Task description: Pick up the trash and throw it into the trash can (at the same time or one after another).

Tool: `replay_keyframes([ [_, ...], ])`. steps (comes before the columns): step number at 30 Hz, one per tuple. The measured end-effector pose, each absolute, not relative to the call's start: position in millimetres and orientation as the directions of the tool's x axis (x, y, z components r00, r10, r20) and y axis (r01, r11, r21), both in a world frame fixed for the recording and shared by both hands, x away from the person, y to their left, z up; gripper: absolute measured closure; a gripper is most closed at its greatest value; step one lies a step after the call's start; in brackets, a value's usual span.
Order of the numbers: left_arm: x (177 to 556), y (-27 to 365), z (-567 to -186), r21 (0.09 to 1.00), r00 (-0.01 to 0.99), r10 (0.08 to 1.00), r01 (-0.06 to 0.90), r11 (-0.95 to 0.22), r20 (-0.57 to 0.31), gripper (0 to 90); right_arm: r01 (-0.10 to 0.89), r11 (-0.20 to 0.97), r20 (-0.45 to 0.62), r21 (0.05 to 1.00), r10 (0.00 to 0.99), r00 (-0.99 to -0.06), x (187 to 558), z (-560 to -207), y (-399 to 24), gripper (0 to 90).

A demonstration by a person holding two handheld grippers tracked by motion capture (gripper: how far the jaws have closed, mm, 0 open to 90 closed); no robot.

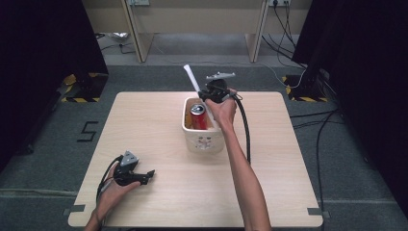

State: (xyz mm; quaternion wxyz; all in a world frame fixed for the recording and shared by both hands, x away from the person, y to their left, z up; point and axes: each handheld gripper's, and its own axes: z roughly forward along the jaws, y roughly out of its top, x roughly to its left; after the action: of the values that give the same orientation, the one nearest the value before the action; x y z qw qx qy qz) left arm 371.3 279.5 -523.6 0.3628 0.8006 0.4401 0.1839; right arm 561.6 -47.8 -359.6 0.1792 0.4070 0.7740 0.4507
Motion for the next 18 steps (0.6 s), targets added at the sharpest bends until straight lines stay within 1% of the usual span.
replay_keyframes([
  [2,371.4,279.6,-523.5,0.742,0.546,0.838,0.571,-0.350,-0.025,14.1,0.468,0.256,0.089,0.846,0.797,-0.597,560.2,-358.9,-51.0,68.1],
  [4,371.4,279.6,-523.5,0.742,0.545,0.838,0.571,-0.350,-0.025,14.1,0.471,0.242,0.098,0.848,0.803,-0.588,558.2,-358.0,-57.1,64.8],
  [7,371.4,279.6,-523.6,0.742,0.545,0.838,0.571,-0.350,-0.025,14.0,0.479,0.240,0.097,0.845,0.810,-0.578,554.7,-355.1,-65.4,56.7],
  [11,371.4,279.5,-523.6,0.743,0.545,0.838,0.571,-0.349,-0.025,14.0,0.482,0.234,0.094,0.844,0.821,-0.563,548.8,-351.3,-78.1,49.2],
  [18,371.3,279.4,-523.6,0.743,0.544,0.839,0.571,-0.348,-0.026,14.0,0.497,0.229,0.097,0.837,0.832,-0.546,539.6,-352.6,-98.4,41.9],
])
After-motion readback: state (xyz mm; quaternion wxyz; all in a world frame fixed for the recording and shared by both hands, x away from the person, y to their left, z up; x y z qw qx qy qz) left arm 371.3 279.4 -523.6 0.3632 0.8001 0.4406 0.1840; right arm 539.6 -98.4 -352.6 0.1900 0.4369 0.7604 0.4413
